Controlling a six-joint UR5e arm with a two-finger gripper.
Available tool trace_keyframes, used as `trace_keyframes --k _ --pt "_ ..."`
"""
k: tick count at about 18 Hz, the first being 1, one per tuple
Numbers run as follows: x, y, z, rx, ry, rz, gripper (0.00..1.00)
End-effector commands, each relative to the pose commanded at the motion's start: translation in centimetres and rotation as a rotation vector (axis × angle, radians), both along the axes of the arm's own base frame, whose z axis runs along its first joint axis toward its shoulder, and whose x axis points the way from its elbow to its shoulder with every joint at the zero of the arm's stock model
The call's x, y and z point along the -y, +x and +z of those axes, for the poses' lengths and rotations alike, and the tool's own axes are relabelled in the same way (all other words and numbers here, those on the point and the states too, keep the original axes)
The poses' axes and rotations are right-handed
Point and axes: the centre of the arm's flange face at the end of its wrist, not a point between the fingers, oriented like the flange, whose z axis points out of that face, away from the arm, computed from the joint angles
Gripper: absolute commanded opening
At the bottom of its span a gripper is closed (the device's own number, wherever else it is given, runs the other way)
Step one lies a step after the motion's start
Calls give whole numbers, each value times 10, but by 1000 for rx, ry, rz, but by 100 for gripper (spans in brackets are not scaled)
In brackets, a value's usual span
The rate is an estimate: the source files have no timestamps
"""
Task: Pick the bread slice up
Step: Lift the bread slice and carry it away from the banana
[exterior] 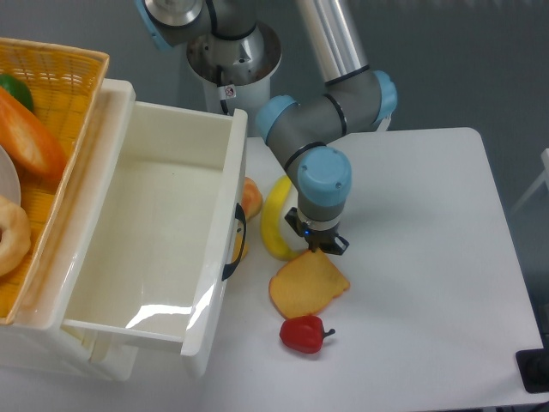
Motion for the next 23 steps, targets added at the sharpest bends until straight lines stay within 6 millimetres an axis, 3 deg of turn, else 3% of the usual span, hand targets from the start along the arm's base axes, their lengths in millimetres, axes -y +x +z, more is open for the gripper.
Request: trace_keyframes --k 4,7,10,13,18,21,23 --pt "11 -53 25 -30 16 26 0" --pt "16 -80 48 -13 -6 -22 0" --pt "35 -109 70 -33 5 4 0" --pt "54 -138 88 -52 0 -107 0" --pt "60 -169 123 -48 -29 -172 0" --pt "58 -177 130 -34 -35 -198 0" --pt "68 -182 130 -14 -23 -203 0"
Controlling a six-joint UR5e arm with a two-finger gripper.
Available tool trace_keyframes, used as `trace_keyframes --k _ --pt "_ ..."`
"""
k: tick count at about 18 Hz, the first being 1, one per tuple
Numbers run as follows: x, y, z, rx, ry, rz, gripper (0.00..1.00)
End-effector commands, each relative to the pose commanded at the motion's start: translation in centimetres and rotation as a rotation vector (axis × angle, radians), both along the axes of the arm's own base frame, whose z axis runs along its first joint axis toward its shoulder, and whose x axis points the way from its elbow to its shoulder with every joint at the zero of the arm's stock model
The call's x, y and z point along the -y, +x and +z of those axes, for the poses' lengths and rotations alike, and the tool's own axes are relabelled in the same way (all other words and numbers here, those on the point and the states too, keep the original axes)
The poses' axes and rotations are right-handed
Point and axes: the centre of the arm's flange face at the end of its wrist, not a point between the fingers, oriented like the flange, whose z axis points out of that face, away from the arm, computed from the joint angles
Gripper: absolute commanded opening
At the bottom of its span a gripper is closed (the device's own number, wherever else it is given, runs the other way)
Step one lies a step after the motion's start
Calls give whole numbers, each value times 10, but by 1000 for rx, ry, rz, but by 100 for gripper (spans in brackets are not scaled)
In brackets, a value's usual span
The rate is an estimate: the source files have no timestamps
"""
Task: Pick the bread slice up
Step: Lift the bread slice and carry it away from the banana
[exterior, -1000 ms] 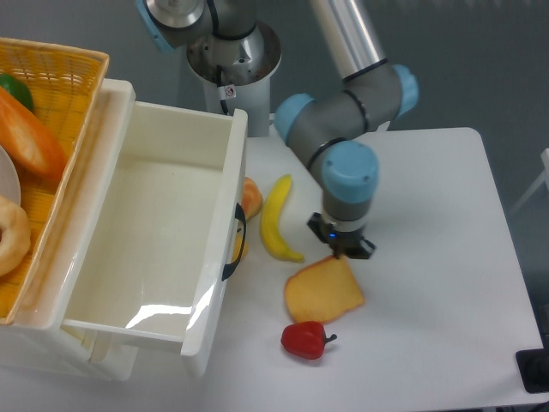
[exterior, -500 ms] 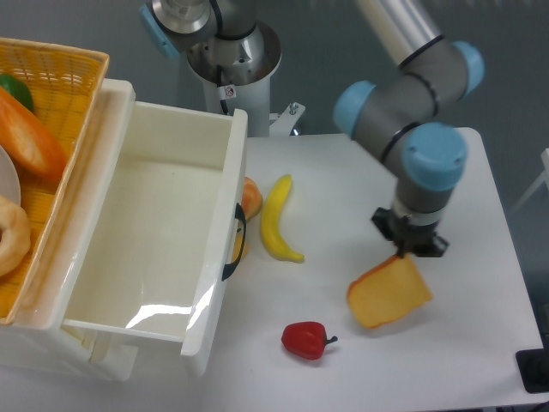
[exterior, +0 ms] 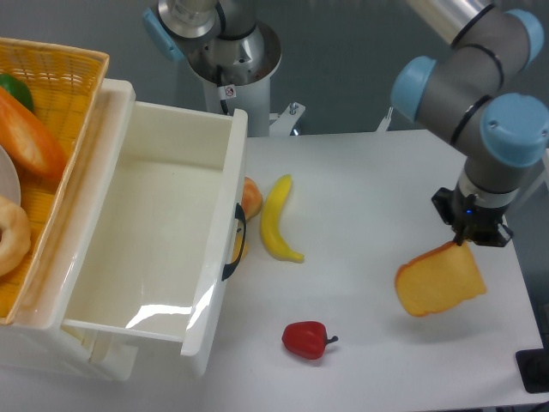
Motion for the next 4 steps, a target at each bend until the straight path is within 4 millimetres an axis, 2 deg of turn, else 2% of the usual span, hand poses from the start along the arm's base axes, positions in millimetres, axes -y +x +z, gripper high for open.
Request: trace_keyframes --k 4 --pt "3 0 5 6 9 -5 0"
